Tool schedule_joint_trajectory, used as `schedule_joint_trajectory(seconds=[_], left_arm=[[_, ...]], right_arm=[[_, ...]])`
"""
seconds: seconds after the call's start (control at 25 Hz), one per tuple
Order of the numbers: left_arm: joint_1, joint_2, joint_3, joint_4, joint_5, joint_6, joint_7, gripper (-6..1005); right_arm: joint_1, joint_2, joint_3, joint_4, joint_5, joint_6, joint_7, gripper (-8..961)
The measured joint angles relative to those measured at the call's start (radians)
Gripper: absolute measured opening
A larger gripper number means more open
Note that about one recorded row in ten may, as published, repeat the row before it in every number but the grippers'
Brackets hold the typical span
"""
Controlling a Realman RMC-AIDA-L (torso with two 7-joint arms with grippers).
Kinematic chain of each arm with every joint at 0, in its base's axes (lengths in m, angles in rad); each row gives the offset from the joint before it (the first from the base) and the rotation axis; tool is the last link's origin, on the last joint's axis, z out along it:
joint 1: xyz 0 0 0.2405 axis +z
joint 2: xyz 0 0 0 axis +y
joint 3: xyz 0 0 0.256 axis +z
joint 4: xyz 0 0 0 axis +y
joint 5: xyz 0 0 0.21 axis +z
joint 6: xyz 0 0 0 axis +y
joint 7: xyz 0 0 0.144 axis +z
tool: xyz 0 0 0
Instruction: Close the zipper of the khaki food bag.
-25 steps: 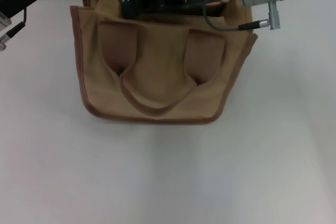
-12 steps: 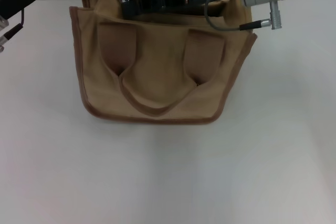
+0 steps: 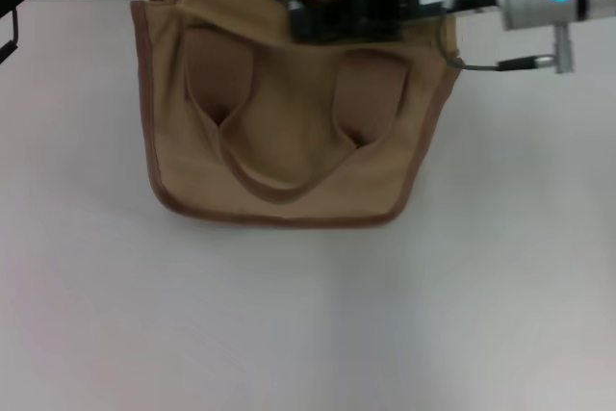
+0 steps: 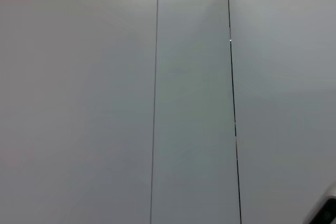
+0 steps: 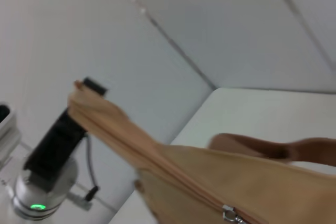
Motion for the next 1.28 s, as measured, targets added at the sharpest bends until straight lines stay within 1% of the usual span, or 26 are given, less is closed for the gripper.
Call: schedule_joint_trajectory(seconds=[0.04, 0.08, 0.12, 0.16, 0.2, 0.24, 0.28, 0.36, 0.4, 0.44, 0.56, 0.6, 0.64, 0.68, 0.72, 0.8, 0.84, 0.96, 1.0, 1.04, 1.16, 1.2, 1.24, 1.28], left_arm=[[0.0, 0.0, 0.0, 0.0, 0.0, 0.0, 0.0, 90], [0.0, 0.0, -0.005, 0.0, -0.001, 0.0, -0.001, 90], [0.0, 0.0, -0.005, 0.0, -0.001, 0.0, -0.001, 91], [0.0, 0.0, -0.008, 0.0, -0.002, 0.0, -0.002, 91], [0.0, 0.001, -0.01, 0.0, -0.002, 0.0, -0.005, 91], [0.0, 0.001, -0.01, 0.0, -0.002, 0.0, -0.005, 92], [0.0, 0.002, -0.011, 0.0, -0.002, -0.002, -0.011, 92], [0.0, 0.002, -0.011, 0.001, -0.002, -0.004, -0.013, 93], [0.0, 0.003, -0.011, 0.001, -0.002, -0.007, -0.014, 93], [0.0, 0.003, -0.011, 0.001, -0.002, -0.007, -0.014, 94], [0.0, 0.003, -0.012, 0.001, -0.002, -0.008, -0.016, 95], [-0.001, 0.003, -0.012, 0.001, -0.002, -0.008, -0.017, 95], [-0.001, 0.003, -0.012, 0.001, -0.002, -0.008, -0.017, 96], [-0.001, 0.003, -0.012, 0.0, -0.003, -0.008, -0.017, 96], [-0.002, 0.003, -0.013, -0.001, -0.003, -0.009, -0.018, 97], [-0.003, 0.003, -0.013, -0.003, -0.005, -0.011, -0.02, 97], [-0.003, 0.003, -0.013, -0.003, -0.005, -0.011, -0.02, 98], [-0.003, 0.003, -0.013, -0.004, -0.011, -0.011, -0.027, 99], [-0.001, 0.001, -0.013, -0.006, -0.019, -0.011, -0.028, 99], [-0.001, 0.001, -0.013, -0.006, -0.019, -0.011, -0.028, 100], [0.006, -0.005, -0.013, -0.006, -0.028, -0.011, -0.029, 101], [0.009, -0.008, -0.013, -0.007, -0.03, -0.012, -0.031, 101], [0.012, -0.009, -0.012, -0.007, -0.031, -0.012, -0.034, 102], [0.015, -0.009, -0.012, -0.008, -0.031, -0.012, -0.04, 102]], right_arm=[[0.0, 0.0, 0.0, 0.0, 0.0, 0.0, 0.0, 57], [-0.04, -0.005, 0.018, -0.03, -0.001, -0.011, 0.008, 60], [-0.04, -0.005, 0.018, -0.03, -0.001, -0.011, 0.008, 62], [-0.06, -0.01, 0.027, -0.042, -0.001, -0.017, 0.013, 65], [-0.085, -0.02, 0.035, -0.055, -0.002, -0.026, 0.02, 68], [-0.085, -0.02, 0.035, -0.055, -0.002, -0.026, 0.02, 71], [-0.11, -0.029, 0.047, -0.065, -0.006, -0.036, 0.024, 73], [-0.121, -0.032, 0.056, -0.069, -0.011, -0.041, 0.024, 79], [-0.136, -0.036, 0.081, -0.076, -0.024, -0.051, 0.025, 81], [-0.136, -0.036, 0.081, -0.076, -0.024, -0.051, 0.025, 84], [-0.153, -0.038, 0.133, -0.081, -0.036, -0.08, 0.02, 92], [-0.162, -0.038, 0.171, -0.083, -0.032, -0.103, 0.004, 95], [-0.162, -0.038, 0.171, -0.083, -0.032, -0.103, 0.004, 98], [-0.167, -0.037, 0.21, -0.085, -0.012, -0.136, -0.019, 101], [-0.167, -0.037, 0.21, -0.085, -0.012, -0.136, -0.019, 103], [-0.173, -0.037, 0.259, -0.071, 0.044, -0.183, -0.05, 109], [-0.173, -0.037, 0.259, -0.071, 0.044, -0.183, -0.05, 111], [-0.185, -0.044, 0.303, -0.021, 0.128, -0.235, -0.129, 120], [-0.191, -0.052, 0.333, 0.041, 0.194, -0.289, -0.216, 122], [-0.191, -0.052, 0.333, 0.041, 0.194, -0.289, -0.216, 125], [-0.199, -0.061, 0.353, 0.141, 0.282, -0.416, -0.393, 133], [-0.209, -0.064, 0.355, 0.189, 0.307, -0.513, -0.525, 136], [-0.209, -0.064, 0.355, 0.189, 0.307, -0.513, -0.525, 180], [-0.213, -0.064, 0.354, 0.202, 0.307, -0.549, -0.578, 225]])
